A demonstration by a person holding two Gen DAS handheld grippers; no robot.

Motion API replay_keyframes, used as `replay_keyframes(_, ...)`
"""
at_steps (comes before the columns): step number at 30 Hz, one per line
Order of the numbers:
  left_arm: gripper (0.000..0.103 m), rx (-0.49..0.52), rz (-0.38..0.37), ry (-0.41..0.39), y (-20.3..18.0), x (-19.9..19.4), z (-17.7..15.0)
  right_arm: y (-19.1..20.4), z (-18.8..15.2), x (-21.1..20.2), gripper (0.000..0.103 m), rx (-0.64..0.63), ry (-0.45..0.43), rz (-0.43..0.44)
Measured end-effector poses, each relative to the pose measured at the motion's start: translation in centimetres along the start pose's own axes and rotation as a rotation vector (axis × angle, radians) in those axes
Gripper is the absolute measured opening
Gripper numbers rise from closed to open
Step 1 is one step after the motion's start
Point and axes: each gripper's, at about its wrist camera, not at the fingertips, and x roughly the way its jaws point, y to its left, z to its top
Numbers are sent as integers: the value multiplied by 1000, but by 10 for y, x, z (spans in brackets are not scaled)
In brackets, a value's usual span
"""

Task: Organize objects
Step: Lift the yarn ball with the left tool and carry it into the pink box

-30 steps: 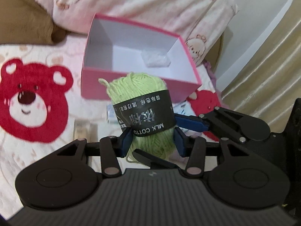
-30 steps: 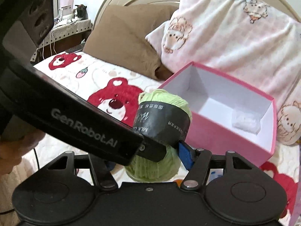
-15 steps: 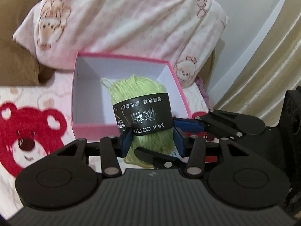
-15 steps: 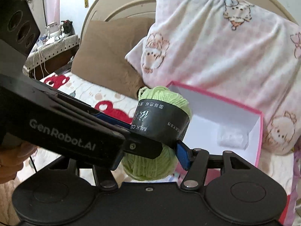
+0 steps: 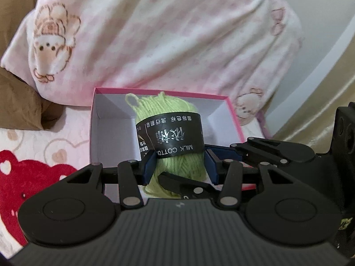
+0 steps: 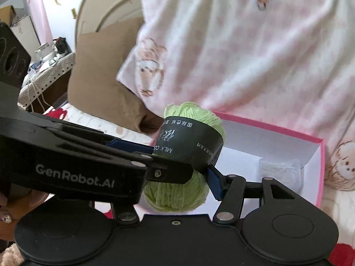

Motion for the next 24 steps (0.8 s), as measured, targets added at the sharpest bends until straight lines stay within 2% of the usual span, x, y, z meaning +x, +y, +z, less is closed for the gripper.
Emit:
replay_keyframes(5,45,-28,46,59,19,55,4,-32,-7,57,61,90,66,32)
replay_keyframes(10,41,-83,33,86,40,90,0,-44,-13,91,61,106,127,7)
replay_keyframes(18,37,-111,34,91,51,118,-2,-48,-11,118,60,106,185,-66)
replay_keyframes(22,36,-95,60,79,50,121,-2,-48,-11,122,60,116,178,-64)
replay_keyframes(24,36,-87,62,74,50,122,-1,-49,-10,122,64,120,184,-52)
